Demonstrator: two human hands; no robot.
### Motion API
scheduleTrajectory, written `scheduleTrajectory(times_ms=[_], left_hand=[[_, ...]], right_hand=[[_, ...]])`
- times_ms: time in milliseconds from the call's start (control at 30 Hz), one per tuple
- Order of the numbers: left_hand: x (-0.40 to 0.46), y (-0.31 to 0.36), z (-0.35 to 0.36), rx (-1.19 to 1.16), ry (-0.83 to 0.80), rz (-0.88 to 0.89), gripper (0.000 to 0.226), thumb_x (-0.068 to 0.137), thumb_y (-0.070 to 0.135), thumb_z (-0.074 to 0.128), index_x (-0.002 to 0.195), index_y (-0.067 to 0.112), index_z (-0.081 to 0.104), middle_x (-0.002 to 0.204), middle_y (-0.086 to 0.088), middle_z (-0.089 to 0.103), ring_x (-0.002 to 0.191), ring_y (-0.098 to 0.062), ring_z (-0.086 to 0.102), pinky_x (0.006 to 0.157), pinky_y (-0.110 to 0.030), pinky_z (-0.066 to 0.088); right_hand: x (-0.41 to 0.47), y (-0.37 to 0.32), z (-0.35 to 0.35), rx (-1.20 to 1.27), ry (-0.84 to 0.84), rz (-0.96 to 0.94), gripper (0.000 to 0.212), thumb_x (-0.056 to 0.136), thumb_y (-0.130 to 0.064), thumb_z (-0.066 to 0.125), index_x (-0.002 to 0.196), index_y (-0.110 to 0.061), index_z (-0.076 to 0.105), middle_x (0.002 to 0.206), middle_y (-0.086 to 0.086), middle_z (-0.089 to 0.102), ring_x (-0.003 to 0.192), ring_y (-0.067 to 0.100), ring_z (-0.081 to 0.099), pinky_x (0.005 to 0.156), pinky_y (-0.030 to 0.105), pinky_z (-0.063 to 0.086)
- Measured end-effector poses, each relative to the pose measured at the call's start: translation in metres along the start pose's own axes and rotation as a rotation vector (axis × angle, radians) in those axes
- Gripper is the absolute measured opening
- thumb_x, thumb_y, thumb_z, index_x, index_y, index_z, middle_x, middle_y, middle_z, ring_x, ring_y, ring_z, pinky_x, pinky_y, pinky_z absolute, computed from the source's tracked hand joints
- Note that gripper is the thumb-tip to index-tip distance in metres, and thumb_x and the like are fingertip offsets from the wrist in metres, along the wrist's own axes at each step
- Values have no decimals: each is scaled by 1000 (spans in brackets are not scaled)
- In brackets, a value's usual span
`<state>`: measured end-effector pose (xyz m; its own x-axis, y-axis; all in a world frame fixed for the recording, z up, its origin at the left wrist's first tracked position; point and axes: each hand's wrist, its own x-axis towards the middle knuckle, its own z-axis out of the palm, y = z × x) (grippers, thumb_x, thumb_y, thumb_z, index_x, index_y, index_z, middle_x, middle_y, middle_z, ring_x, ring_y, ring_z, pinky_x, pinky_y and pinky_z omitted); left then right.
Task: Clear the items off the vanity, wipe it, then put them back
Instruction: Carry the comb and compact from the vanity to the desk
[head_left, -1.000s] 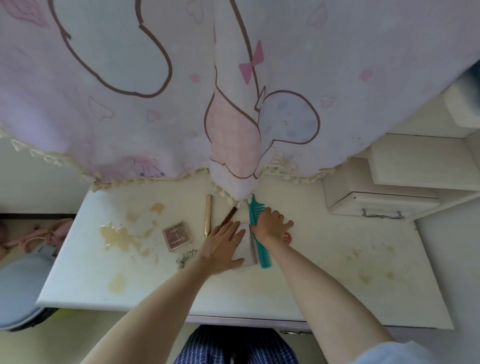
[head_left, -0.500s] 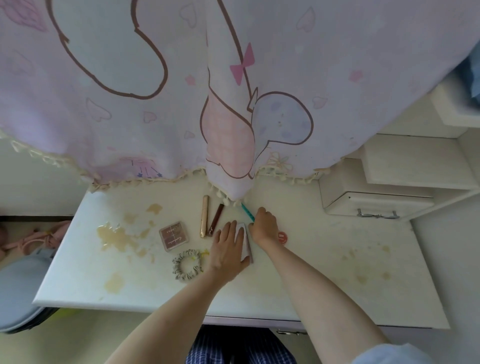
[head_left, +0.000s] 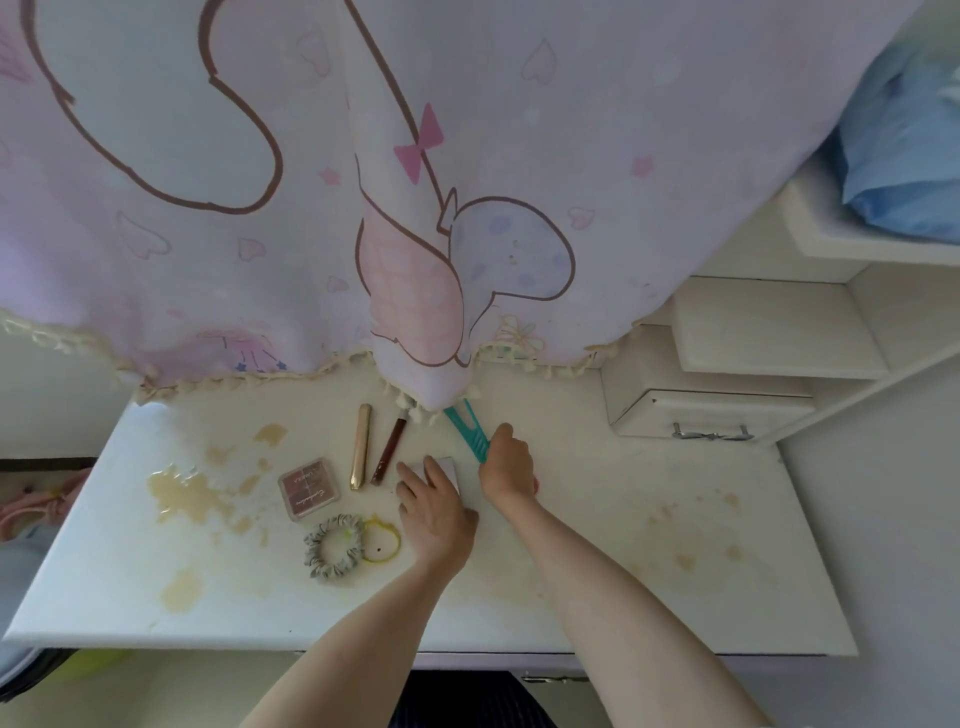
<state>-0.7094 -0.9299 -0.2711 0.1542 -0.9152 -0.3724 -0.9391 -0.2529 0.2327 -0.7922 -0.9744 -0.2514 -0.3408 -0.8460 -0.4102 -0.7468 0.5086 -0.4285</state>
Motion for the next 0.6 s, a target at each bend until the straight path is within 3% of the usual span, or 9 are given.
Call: scheduleTrajectory(times_ms=[100,233,433,500,600], left_hand=[[5,1,-6,-92,-51,-63,101,73,32,75,143,7,5,145,-28,16,127,-37,29,103,-36,33],[9,4,-17,-124,-28,-75,103,64,32,80,139,8,13,130,-16,40,116,-32,38,93,-36,40],[-2,22,-34,-95,1,23,108,66,28,79,143,13,4,134,-13,30,113,-35,40,87,-40,47],[-5,27,-36,-87,9,73,111,66,30,79,144,15,1,136,-13,28,110,-35,45,87,-40,46],[-8,34,-39,-26,25,138,116,64,36,78,144,18,-3,132,-14,33,109,-32,46,88,-37,44]], right_hand=[[-1,-2,-7,33,-19,9,34,87,1,53,117,-1,38,118,20,55,107,35,56,79,38,47],[2,5,-16,79,-40,23,23,87,-2,49,109,0,54,116,20,58,105,35,57,79,34,47],[0,11,-39,208,-109,134,31,94,-8,40,124,1,43,128,20,49,115,35,51,89,35,44],[-2,16,-47,278,-102,157,31,94,-8,40,124,0,40,128,19,49,112,34,53,84,34,45],[-7,26,-58,430,-49,201,28,93,-8,42,120,0,41,113,15,59,80,24,62,62,28,48]])
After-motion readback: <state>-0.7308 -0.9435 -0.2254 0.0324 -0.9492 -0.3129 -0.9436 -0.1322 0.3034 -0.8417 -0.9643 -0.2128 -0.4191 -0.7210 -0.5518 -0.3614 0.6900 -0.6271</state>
